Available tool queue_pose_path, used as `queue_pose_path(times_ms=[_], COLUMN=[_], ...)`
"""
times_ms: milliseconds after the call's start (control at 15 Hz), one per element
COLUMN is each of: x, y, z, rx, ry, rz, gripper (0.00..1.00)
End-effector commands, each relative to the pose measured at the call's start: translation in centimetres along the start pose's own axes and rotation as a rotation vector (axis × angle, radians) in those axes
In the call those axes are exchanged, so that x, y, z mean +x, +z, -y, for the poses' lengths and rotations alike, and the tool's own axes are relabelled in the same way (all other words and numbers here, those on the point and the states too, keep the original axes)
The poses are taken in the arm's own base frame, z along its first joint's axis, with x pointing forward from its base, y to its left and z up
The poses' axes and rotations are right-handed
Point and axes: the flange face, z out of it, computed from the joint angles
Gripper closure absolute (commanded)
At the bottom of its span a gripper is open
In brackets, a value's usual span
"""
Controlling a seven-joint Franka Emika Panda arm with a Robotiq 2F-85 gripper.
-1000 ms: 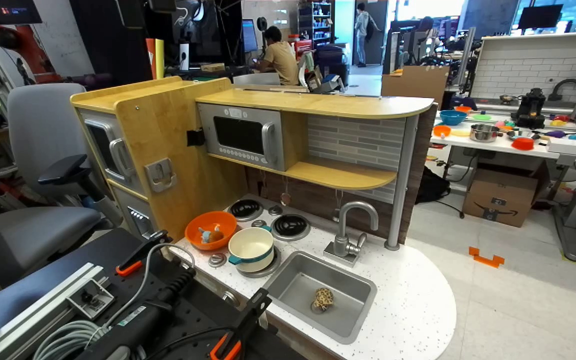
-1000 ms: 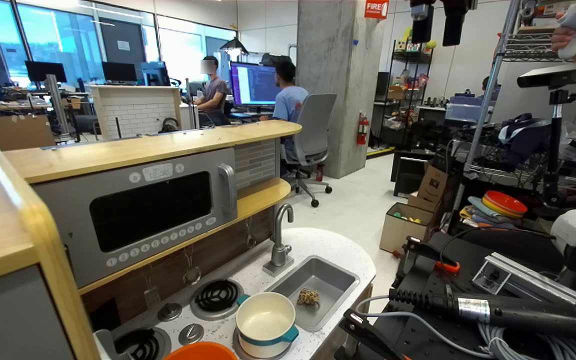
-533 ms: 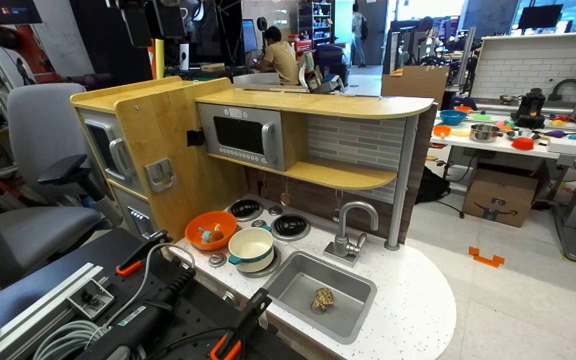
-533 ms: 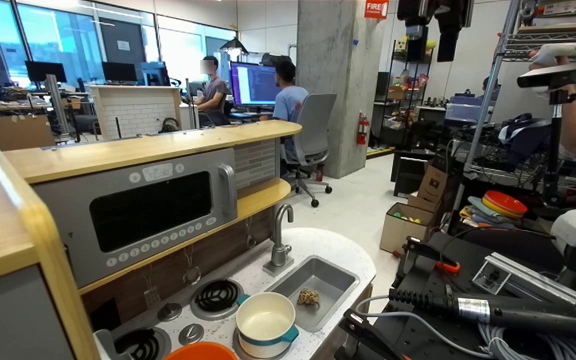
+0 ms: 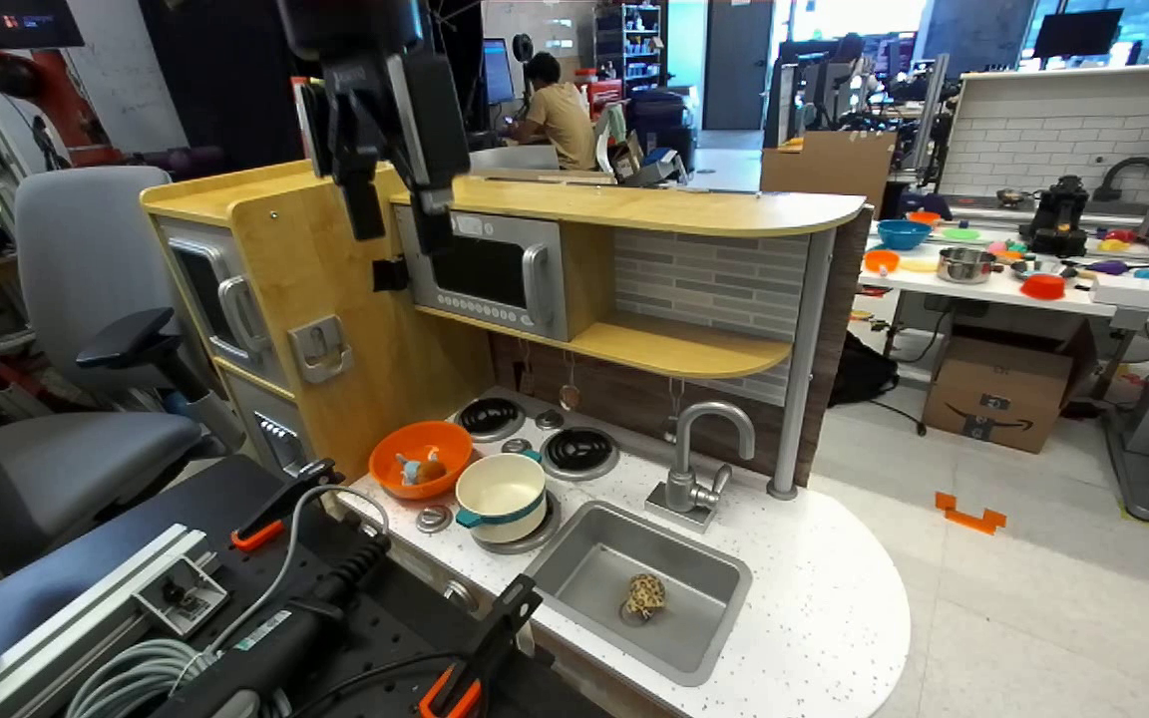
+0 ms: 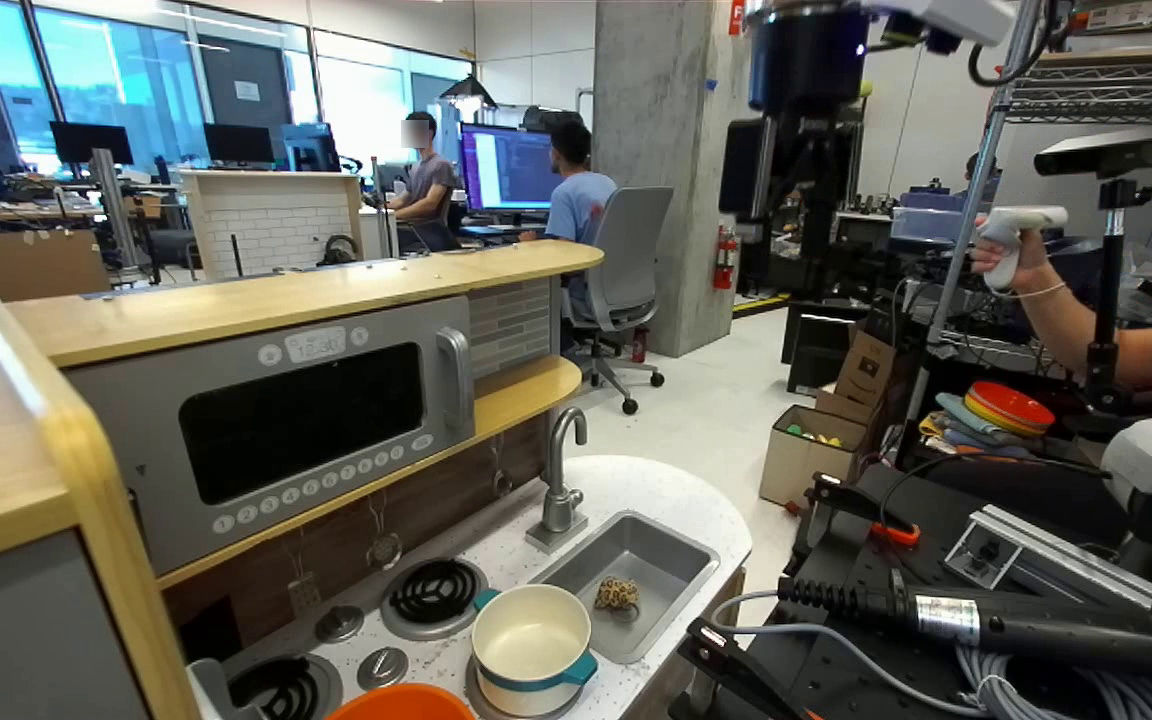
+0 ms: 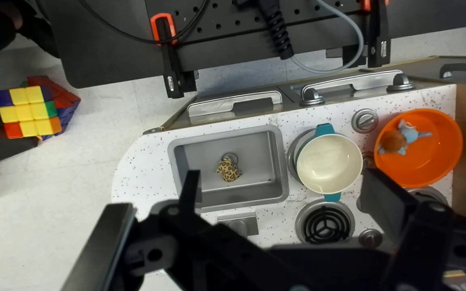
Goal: Turn the bowl to the left
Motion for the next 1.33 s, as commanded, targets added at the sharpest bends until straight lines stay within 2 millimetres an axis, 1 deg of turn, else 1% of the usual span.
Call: queue_pose_path(times_ms=[0,267,400,733,867,1067,1267], x=[2.6,4.5,5.3,8.0,8.9,10.5,11.6], y=[5.9,12.8,15.6,21.8,24.3,28.2,31.9], z=[1.2,3.0,3.7,5.9,7.0,9.1,11.2], rx=[0.018,0.040,0.056,0.093,0.099,0.112,0.124], ry=[-0.014,-0.036,-0.039,-0.050,-0.113,-0.173,-0.202], rz=[0.030,0.074,0.069,0.073,0.063,0.061,0.087], gripper=[0.00,0.00,0.00,0.00,0.00,0.00,0.00])
